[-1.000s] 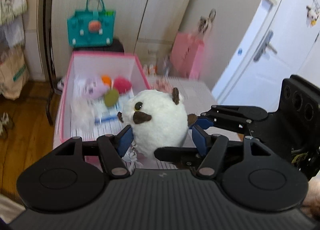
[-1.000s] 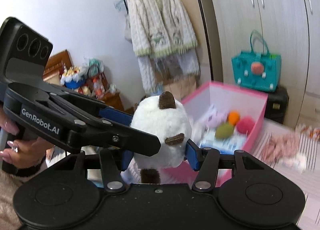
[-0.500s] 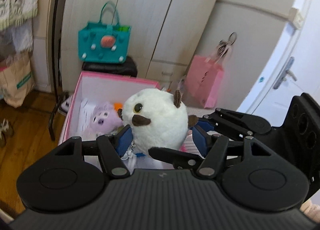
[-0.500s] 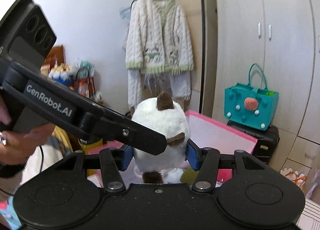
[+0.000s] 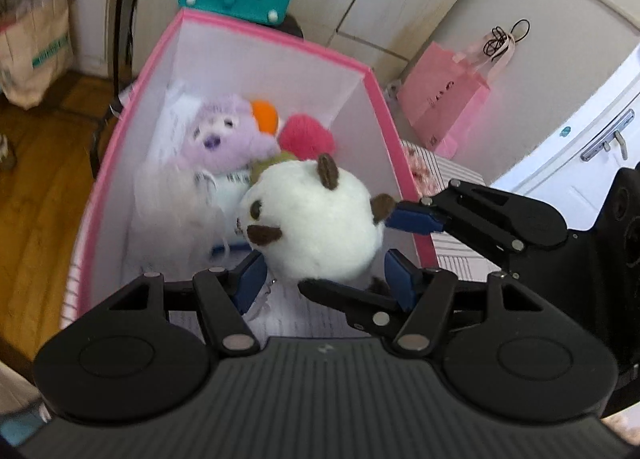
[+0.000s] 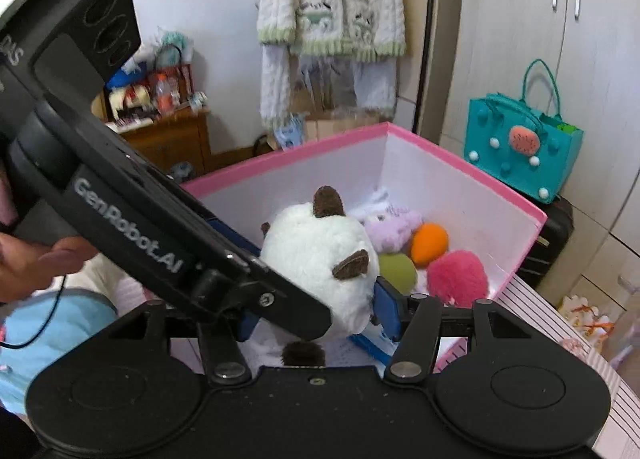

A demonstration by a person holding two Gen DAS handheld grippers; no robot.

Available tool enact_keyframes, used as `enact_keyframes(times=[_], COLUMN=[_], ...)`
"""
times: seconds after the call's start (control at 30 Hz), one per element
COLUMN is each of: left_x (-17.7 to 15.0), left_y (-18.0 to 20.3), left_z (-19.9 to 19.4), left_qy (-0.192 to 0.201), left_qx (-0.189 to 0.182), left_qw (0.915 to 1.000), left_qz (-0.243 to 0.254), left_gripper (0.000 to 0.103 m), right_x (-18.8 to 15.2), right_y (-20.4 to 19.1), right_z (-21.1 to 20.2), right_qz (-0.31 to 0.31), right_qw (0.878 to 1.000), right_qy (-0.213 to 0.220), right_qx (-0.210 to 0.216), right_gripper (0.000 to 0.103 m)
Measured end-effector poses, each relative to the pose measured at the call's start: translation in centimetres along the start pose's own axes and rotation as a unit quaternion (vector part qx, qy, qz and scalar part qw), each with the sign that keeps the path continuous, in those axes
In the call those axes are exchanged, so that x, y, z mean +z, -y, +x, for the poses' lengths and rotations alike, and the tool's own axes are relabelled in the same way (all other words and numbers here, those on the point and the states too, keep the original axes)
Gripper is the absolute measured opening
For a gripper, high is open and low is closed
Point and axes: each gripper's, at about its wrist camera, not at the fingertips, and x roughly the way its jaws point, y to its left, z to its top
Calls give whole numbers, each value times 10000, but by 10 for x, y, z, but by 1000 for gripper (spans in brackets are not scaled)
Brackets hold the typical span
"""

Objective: Organize soft objects
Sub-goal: 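Carry the cat plush over the pink box and open the left gripper, then withdraw both grippers from the box toward the floral cloth and wipes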

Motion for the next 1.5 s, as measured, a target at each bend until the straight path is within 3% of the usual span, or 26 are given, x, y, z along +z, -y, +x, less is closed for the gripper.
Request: enact_keyframes(times=[0.17, 0.33, 0.67, 0.93, 1.07, 1.23, 1.5], left_x=[-3, -12, -37, -74, -102, -124, -135], left_y=[-2, 13, 54, 108, 136, 160, 183], left_z=[-4, -42, -117, -153, -155, -144, -103], left_qy=[-165, 268, 632, 825, 809, 639, 357], left_qx=[-235, 150, 331, 522, 534, 318, 28], left_qw=[9995, 9990, 9916, 9744, 9607, 9516, 9487], left_qz=[-138, 337, 1080, 2026, 2601, 2990, 3142], left_gripper=[66, 66, 69, 73, 73, 73, 73], right_x=[-4, -9, -25, -46, -63, -85, -123], right_y=[-3, -7, 8, -3, -17, -29, -16], right_z=[-9, -39, -107, -172, -198, -220, -232], right_qz=[-35, -20, 853, 1074, 1143, 1131, 1183], right_qw=[9997, 9992, 9952, 9916, 9882, 9869, 9846], right_qy=[71, 246, 474, 629, 736, 821, 816], right_qx=[-212, -306, 27, -340, -701, -808, -998], right_gripper=[74, 74, 74, 74, 74, 74, 74])
